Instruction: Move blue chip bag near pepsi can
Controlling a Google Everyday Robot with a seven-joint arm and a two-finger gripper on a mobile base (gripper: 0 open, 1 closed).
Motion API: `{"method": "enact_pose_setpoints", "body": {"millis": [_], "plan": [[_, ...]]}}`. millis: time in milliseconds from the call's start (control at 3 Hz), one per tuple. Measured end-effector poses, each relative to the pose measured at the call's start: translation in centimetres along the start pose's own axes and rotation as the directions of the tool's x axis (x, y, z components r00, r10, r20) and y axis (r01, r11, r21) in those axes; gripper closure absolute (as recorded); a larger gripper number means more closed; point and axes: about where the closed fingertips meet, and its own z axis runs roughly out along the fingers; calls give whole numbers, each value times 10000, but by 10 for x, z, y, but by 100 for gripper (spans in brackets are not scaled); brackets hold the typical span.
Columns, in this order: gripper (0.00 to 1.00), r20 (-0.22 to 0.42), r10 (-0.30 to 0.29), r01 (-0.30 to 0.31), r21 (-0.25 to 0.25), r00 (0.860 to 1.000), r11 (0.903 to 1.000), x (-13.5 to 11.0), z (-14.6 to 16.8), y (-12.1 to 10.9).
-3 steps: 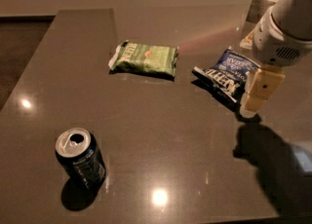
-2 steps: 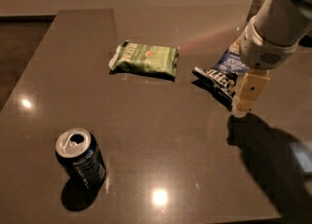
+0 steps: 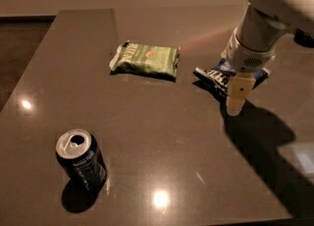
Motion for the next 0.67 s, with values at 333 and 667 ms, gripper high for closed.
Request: {"method": "enact_pose_setpoints", "body": {"millis": [333,667], "plan": [[2,-259,128,-136,-303,9996,9994,7,15,-6],[25,-237,246,-258,-536,9994,9982,7,22,-4]]}}
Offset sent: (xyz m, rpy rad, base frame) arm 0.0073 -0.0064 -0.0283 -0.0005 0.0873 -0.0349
